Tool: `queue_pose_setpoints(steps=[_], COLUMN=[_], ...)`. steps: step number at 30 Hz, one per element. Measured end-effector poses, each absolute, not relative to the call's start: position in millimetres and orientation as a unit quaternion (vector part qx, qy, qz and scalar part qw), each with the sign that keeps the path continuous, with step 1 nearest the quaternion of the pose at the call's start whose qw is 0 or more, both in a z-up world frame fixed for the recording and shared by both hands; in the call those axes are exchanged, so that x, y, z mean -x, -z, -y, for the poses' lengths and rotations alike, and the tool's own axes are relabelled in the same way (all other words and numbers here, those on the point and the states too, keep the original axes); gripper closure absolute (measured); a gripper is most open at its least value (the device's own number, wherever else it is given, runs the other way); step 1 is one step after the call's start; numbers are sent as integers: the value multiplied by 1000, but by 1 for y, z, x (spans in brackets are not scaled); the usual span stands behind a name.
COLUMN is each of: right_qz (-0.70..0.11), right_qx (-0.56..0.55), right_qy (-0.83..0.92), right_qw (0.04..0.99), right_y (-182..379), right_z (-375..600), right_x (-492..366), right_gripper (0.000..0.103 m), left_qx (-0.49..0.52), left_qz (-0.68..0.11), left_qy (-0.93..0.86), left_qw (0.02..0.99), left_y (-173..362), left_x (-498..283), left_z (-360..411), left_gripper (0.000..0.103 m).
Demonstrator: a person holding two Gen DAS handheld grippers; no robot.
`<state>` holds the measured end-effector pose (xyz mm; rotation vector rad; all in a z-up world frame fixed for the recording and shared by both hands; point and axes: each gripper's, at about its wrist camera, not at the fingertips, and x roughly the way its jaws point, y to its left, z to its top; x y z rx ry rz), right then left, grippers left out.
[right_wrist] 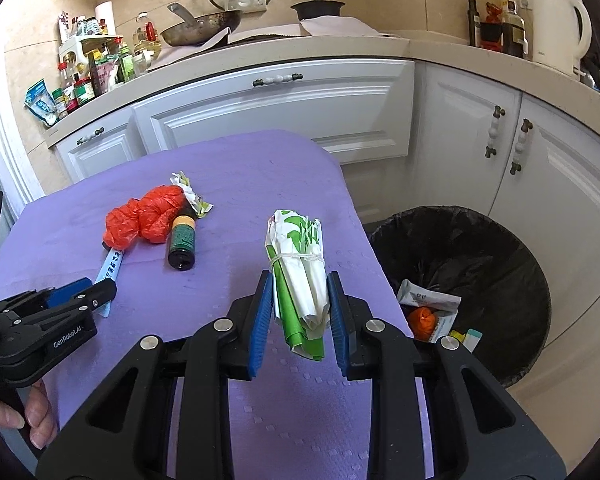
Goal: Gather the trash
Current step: 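Grasp the light blue tube with the left tool while the right tool lifts the packet, then carry both items over the black bin and open both tools to drop them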
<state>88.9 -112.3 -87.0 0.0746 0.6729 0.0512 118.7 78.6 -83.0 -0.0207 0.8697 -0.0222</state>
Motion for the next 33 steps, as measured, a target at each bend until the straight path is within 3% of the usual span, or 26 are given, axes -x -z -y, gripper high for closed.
queue_pose_setpoints(steps=[2, 7, 20, 33], right_qz=[-330, -328, -316, -294], right_qx=[-37, -36, -34, -47], right_qy=[-26, -24, -10, 62], right_qw=[943, 944, 948, 953], right_y=[87, 87, 77, 63], right_z=[112, 111, 113, 165], right_x=[-89, -88, -71, -53], right_gripper=[77, 77, 77, 77], left_qx=[14, 14, 6, -10], left_qz=[-421, -417, -392, -344], left_qy=[16, 27, 54, 137], left_qw=[907, 909, 918, 929], left_y=[84, 82, 65, 35], left_x=[-118, -111, -75, -78], left_z=[-79, -81, -86, -24], left_gripper=[90, 95, 96, 96])
